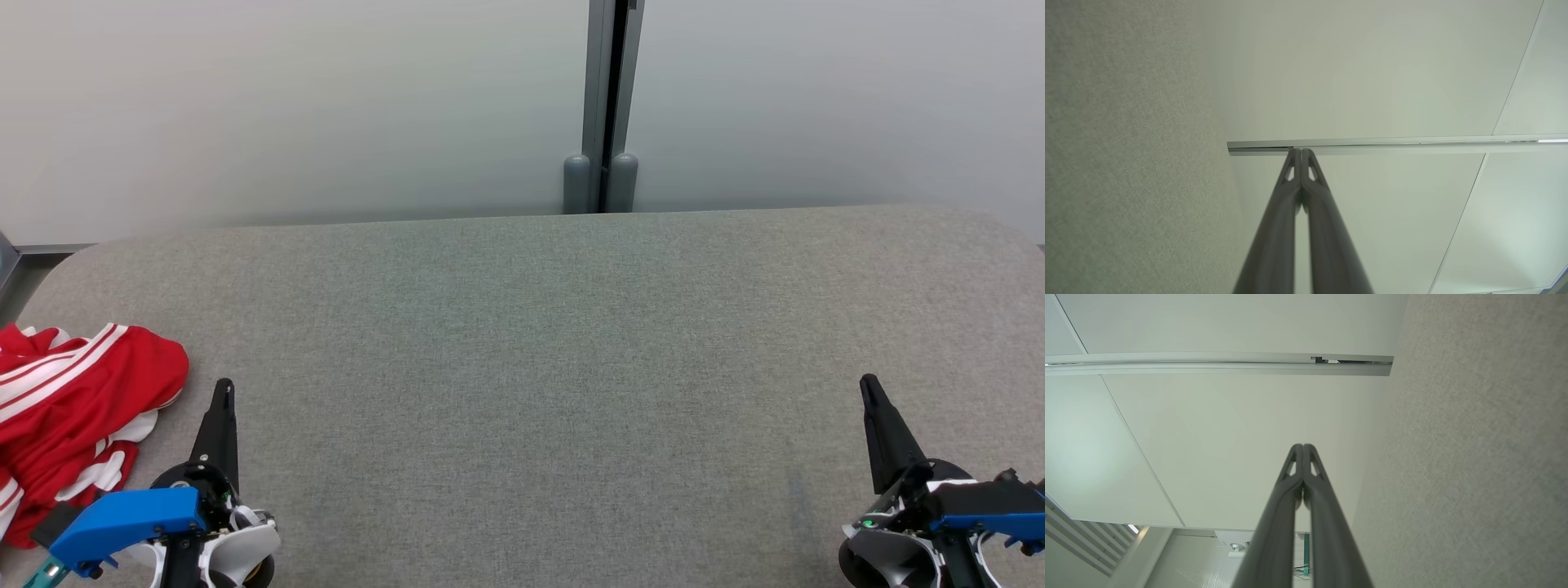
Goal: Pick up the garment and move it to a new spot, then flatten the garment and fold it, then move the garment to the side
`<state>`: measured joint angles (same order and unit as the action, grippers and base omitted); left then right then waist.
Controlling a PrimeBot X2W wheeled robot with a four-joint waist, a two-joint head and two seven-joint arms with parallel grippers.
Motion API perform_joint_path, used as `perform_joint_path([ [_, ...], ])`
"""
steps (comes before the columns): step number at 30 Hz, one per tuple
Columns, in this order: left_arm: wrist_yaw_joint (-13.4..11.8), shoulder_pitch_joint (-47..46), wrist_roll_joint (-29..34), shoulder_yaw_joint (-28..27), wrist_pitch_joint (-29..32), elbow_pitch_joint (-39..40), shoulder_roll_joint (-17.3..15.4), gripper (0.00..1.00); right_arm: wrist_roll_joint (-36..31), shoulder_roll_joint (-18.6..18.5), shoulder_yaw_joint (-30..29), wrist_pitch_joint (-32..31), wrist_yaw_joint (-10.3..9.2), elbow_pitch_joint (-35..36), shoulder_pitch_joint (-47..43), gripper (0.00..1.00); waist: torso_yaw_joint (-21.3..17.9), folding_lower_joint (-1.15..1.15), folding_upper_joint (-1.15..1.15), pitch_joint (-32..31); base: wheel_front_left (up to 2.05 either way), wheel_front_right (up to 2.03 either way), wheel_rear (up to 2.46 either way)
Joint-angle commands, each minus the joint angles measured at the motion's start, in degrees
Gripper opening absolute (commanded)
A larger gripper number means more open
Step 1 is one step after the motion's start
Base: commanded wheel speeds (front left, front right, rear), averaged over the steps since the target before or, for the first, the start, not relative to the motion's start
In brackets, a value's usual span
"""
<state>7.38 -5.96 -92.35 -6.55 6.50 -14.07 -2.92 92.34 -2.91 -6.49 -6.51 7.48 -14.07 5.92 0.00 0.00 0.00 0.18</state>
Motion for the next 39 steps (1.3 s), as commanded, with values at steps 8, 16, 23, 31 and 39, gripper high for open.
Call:
perform_joint_path([
  [8, 0.2, -0.5, -0.1, -0.1, 0.2, 0.3, 0.1, 0.00, 0.2, 0.1, -0.1, -0.2, 0.02, 0.1, 0.6, 0.00, 0.0, 0.00, 0.00, 0.0, 0.00, 0.00, 0.00],
  [16, 0.2, -0.5, -0.1, -0.1, 0.2, 0.3, 0.1, 0.00, 0.2, 0.1, -0.1, -0.1, 0.02, 0.1, 0.6, 0.00, 0.0, 0.00, 0.00, 0.0, 0.00, 0.00, 0.00],
  [23, 0.2, -0.5, -0.1, -0.1, 0.2, 0.3, 0.1, 0.00, 0.2, 0.1, -0.1, -0.1, 0.02, 0.1, 0.6, 0.00, 0.0, 0.00, 0.00, 0.0, 0.00, 0.00, 0.00],
  [31, 0.2, -0.5, -0.1, -0.1, 0.2, 0.3, 0.1, 0.00, 0.2, 0.1, -0.1, -0.1, 0.02, 0.1, 0.6, 0.00, 0.0, 0.00, 0.00, 0.0, 0.00, 0.00, 0.00],
  [39, 0.0, 1.5, 0.4, 0.8, -1.1, -1.1, 0.1, 1.00, -0.1, 0.2, 0.9, 1.1, -0.02, -0.9, -1.3, 1.00, 0.0, 0.00, 0.00, 0.0, 0.00, 0.00, 0.00],
])
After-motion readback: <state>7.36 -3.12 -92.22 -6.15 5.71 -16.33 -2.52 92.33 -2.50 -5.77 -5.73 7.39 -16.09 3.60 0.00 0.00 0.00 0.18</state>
